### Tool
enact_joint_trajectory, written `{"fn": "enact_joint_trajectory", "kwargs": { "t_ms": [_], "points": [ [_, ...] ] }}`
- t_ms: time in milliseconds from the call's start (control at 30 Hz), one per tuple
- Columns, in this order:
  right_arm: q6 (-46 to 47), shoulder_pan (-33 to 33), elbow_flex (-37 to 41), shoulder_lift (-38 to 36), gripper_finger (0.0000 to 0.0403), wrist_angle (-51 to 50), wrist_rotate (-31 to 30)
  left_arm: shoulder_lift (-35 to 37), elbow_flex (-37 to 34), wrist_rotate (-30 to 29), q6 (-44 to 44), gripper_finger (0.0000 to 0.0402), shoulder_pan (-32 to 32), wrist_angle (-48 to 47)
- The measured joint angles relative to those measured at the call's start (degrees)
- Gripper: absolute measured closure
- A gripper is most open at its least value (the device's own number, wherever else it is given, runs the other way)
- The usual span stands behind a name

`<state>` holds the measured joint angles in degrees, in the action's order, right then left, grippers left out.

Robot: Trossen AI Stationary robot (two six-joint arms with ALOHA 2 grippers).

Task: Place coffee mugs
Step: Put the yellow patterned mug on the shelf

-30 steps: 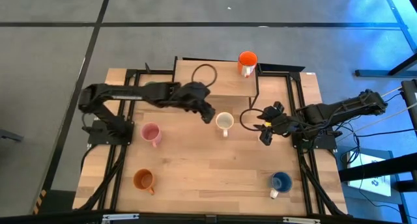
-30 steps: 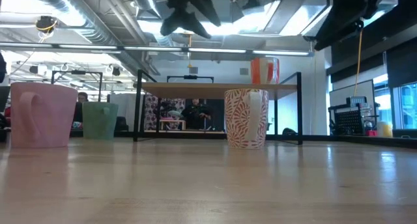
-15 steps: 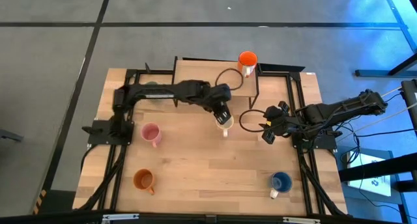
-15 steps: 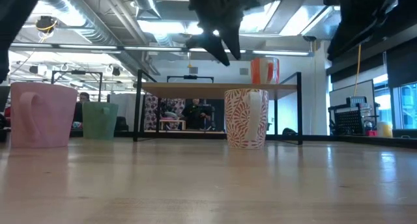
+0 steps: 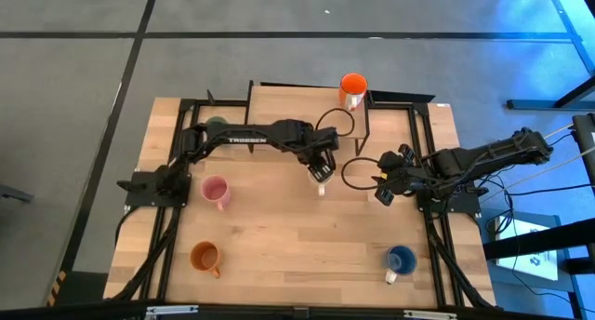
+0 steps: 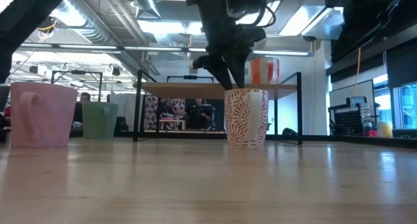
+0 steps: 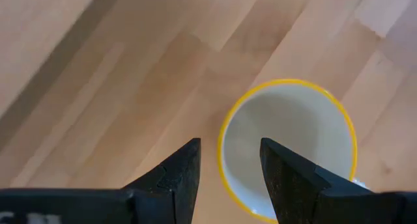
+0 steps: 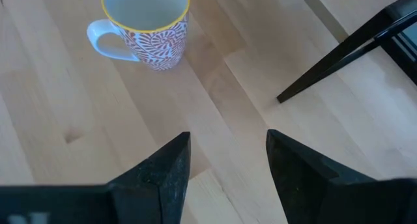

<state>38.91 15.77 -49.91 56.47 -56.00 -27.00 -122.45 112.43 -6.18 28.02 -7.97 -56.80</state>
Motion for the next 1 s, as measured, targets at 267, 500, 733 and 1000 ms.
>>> {"fn": "enact_joint_trajectory", "kwargs": {
  "t_ms": [267, 500, 733, 1000],
  "points": [
    [-0.1, 0.0, 0.0, 0.02, 0.0216, -0.85, -0.01, -2.24, -1.07, -0.13, -0.51, 0.0248, 0.18, 0.83],
    [-0.12, 0.0, 0.0, 0.02, 0.0216, -1.26, 0.0, -3.68, -1.11, -0.27, -2.58, 0.0266, 0.11, 1.86],
    [-0.12, 0.0, 0.0, 0.02, 0.0217, -1.25, 0.0, -4.38, -1.27, -0.65, -6.01, 0.0345, 0.48, 1.71],
    [-0.29, 0.0, -0.03, -0.25, 0.0217, -2.47, -0.19, -3.6, 1.0, 0.47, -7.67, 0.0382, 0.82, -1.29]
  ]
}}
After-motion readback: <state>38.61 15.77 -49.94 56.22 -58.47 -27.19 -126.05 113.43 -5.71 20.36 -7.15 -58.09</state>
